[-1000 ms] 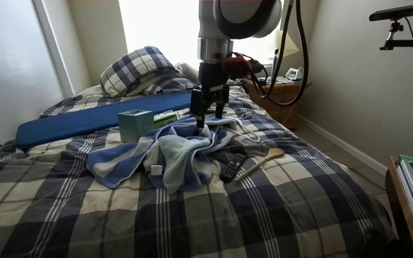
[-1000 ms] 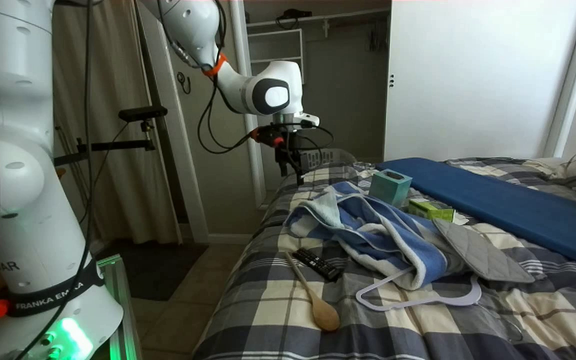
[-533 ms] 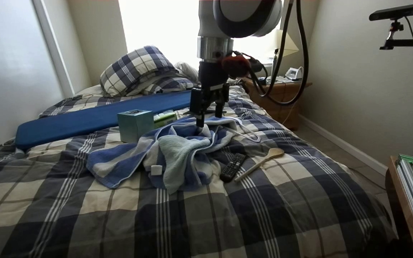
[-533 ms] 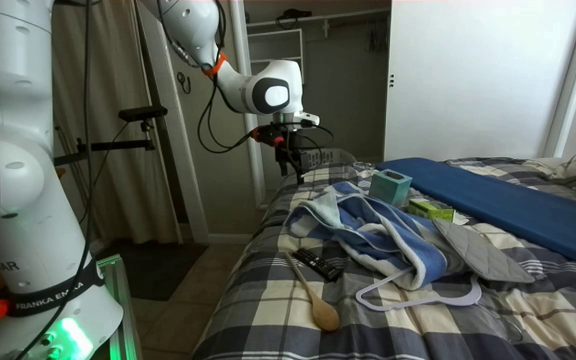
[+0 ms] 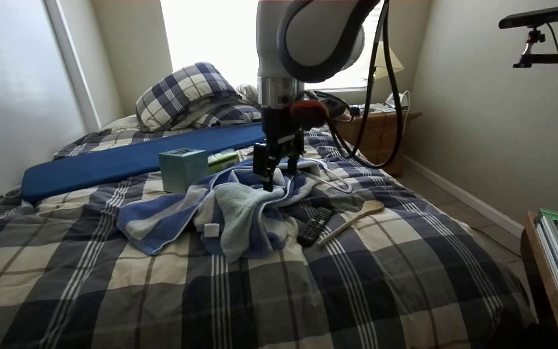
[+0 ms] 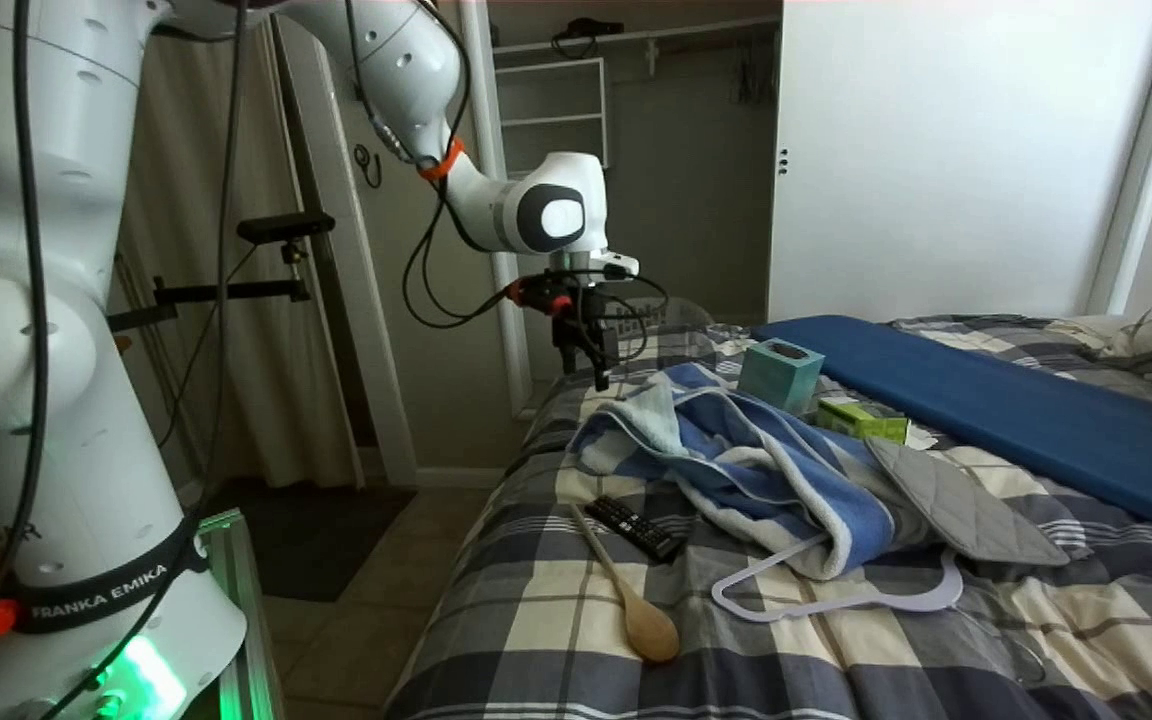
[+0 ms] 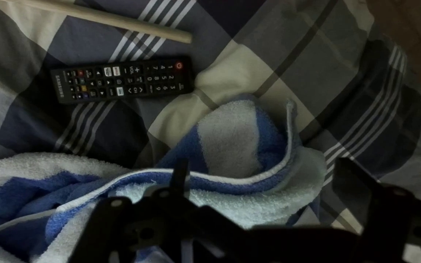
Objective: Move the light blue towel to the right
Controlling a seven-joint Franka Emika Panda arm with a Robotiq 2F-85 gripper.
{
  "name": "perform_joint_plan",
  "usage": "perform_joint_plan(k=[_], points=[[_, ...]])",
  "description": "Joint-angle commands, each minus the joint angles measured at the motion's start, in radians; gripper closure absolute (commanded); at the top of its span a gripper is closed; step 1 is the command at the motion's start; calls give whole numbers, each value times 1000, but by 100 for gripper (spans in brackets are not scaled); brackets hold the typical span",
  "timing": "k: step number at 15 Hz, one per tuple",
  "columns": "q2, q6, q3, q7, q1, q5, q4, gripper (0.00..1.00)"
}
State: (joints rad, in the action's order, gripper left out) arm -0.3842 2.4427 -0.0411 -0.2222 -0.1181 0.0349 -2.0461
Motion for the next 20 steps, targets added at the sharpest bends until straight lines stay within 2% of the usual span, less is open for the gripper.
perform_joint_plan(k=[1, 4, 10, 16, 17, 18, 19, 20], points=[[-109, -17, 68, -119, -77, 138, 119, 0], [-180, -30, 97, -142, -106, 191, 193, 0], [-282, -1, 86, -112, -107, 157, 305, 0], [-337, -33, 78, -100, -116, 143, 370, 0], [-343, -36, 77, -99, -117, 142, 377, 12], [-349, -38, 80, -103, -121, 144, 384, 18], [-354, -41, 82, -104, -122, 145, 389, 32], [-357, -44, 83, -104, -123, 146, 394, 38]])
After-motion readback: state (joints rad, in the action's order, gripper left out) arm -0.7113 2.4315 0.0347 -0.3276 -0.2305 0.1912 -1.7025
